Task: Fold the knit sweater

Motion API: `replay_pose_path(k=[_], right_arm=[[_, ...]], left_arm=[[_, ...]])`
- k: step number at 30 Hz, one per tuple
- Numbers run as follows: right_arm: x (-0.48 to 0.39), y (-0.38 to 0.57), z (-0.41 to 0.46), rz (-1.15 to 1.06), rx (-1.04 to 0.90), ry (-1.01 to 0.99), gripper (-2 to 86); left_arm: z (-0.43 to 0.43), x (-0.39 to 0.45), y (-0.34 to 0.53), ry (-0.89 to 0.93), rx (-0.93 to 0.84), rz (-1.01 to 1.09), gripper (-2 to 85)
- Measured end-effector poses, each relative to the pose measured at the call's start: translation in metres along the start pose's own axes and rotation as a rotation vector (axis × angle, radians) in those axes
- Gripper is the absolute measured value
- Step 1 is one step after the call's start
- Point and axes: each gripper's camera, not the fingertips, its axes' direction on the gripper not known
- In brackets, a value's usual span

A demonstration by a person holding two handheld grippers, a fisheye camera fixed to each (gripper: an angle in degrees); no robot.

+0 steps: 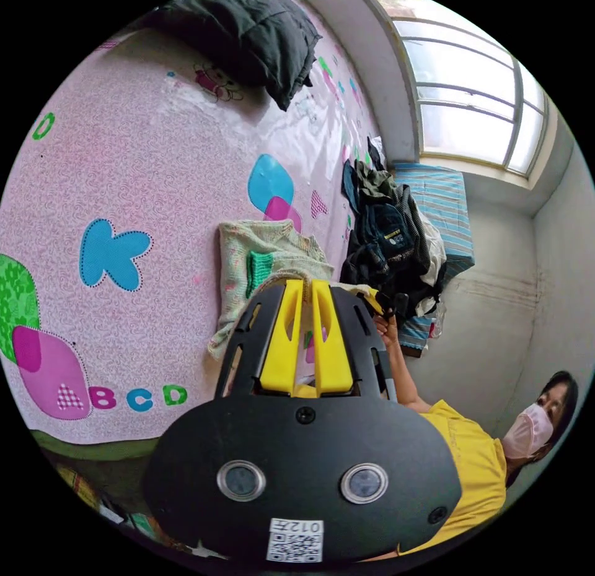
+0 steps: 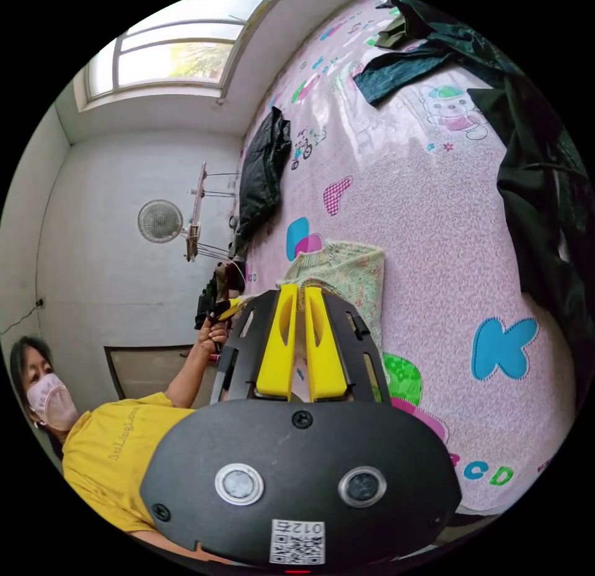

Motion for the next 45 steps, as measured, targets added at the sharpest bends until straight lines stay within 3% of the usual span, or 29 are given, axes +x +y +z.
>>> replay_pose_path(k=[7, 15, 20, 23, 27, 33, 37, 41, 45], right_arm=[[0.020, -0.066, 0.042, 0.079, -0.071, 0.086, 1.5], [0.049, -0.094, 0.081, 0.168, -0.070, 0.059, 1.8], [0.040, -0.085, 0.078, 0.123, 0.003, -0.014, 2.5], [0.037, -0.071, 0.064, 0.145, 0.153, 0.008, 2.4], [-0.011, -0.045, 0.076, -0.056, 0.216, 0.170, 1.5], [-0.084, -0.013, 0.224, -0.470, -0.182, 0.649, 0.2], [-0.086, -0.023, 0.293, -0.526, -0.274, 0.908, 0.0], [-0.082, -0.045, 0.334, -0.512, -0.398, 0.987, 0.0], [-0.073, -0.056, 0.337, -0.483, -0.439, 0.912, 0.3]], left_arm=[[0.019, -0.015, -0.065, 0.002, -0.036, -0.148, 1.0], [0.041, -0.018, -0.089, 0.075, -0.046, -0.166, 1.6], [0.022, -0.006, -0.065, 0.205, 0.125, -0.086, 1.7], [0.000, 0.005, -0.038, 0.233, 0.275, -0.047, 1.2], [0.008, 0.060, -0.001, -0.001, 0.238, 0.149, 0.7], [0.110, 0.152, 0.044, -0.530, 0.030, 0.460, 0.3], [0.177, 0.170, 0.035, -0.792, -0.068, 0.521, 0.1], [0.196, 0.176, 0.010, -0.813, -0.103, 0.438, 0.0], [0.202, 0.180, -0.008, -0.752, -0.153, 0.397, 0.3]])
